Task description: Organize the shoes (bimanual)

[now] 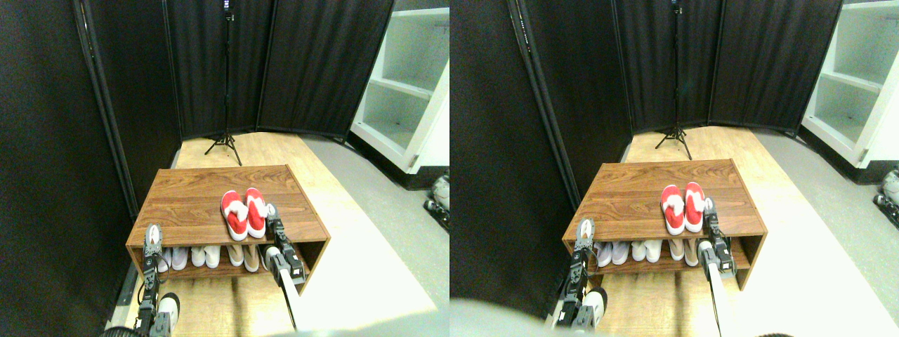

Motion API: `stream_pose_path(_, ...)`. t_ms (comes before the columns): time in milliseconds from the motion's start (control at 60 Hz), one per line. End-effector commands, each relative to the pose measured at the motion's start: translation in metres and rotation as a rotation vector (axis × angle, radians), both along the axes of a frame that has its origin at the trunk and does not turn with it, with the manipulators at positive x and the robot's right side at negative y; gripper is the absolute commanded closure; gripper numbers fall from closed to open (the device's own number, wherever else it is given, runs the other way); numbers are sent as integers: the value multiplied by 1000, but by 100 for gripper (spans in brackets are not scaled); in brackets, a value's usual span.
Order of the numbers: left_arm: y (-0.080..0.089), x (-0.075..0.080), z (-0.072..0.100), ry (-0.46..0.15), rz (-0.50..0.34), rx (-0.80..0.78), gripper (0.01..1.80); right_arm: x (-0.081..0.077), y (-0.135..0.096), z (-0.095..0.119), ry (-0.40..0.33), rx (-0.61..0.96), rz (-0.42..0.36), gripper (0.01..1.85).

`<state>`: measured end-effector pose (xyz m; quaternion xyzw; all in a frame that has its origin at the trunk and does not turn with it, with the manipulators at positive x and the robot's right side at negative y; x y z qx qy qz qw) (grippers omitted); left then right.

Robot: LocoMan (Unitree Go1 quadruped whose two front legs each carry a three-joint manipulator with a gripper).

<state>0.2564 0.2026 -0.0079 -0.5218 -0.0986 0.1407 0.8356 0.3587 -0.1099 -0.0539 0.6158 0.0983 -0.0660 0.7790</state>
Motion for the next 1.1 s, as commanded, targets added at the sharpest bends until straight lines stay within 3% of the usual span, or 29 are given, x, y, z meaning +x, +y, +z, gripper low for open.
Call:
stream_pose_path(17,-2,3,5,-34,7,-6,180,-3,9,-2,23,25,37,185)
stream_pose_path(533,-5,10,3,-30,-4,14,180,-3,5,-2,5,24,62,185)
stream_pose_path(800,-5,13,2,-34,-2,1,180,-1,-5,6,-5,18,-6,185)
stream_pose_path(1100,-8,19,5,-39,-28,-59,180,-11,-26,42,-146,-54,-13,185)
